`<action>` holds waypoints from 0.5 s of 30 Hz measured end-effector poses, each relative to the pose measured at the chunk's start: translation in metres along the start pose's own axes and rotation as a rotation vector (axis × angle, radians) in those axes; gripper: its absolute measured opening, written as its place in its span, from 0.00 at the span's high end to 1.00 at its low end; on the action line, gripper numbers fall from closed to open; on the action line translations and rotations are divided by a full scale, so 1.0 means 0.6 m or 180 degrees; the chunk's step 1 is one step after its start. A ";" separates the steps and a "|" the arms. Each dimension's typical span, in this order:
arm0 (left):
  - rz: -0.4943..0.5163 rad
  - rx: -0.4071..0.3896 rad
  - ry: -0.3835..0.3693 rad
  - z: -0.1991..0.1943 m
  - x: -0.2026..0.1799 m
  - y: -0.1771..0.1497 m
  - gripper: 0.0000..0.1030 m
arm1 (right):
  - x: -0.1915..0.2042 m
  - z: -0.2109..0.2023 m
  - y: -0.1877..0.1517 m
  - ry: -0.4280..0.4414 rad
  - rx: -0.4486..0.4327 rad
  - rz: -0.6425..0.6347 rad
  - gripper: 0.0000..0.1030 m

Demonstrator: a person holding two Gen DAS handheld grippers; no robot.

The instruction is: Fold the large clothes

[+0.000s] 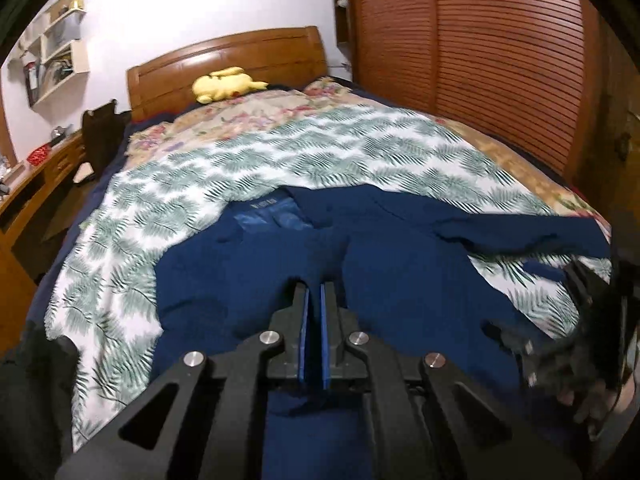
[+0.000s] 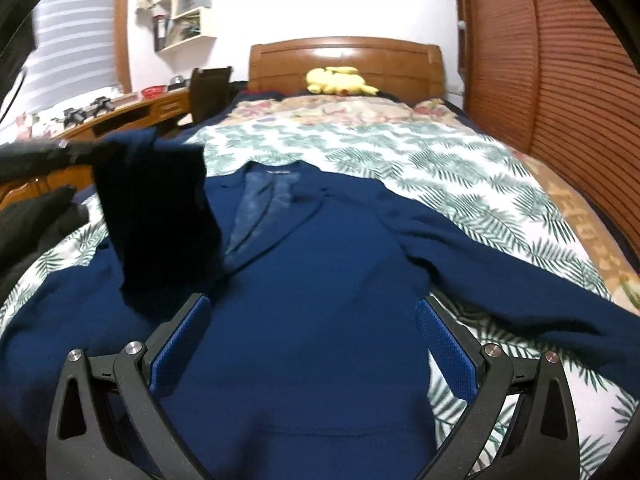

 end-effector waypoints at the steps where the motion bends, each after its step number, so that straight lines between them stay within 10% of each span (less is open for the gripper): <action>1: 0.0012 0.0036 -0.0028 -0.003 -0.007 -0.010 0.98 | -0.004 -0.004 0.001 -0.0009 -0.0003 0.0018 0.00; 15: -0.0036 -0.0086 -0.0262 -0.089 -0.035 -0.097 0.78 | 0.021 -0.018 0.011 -0.0039 0.0080 0.0004 0.00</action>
Point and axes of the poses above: each gripper's, at about its wrist camera, not at the fingertips, and z roughly the way its jaws point, x to its left, y to its top, the point moved 6 cm from there along z, roughly the way its jaws point, and after that the axes turned 9 degrees about -x, right-handed, at the moved point
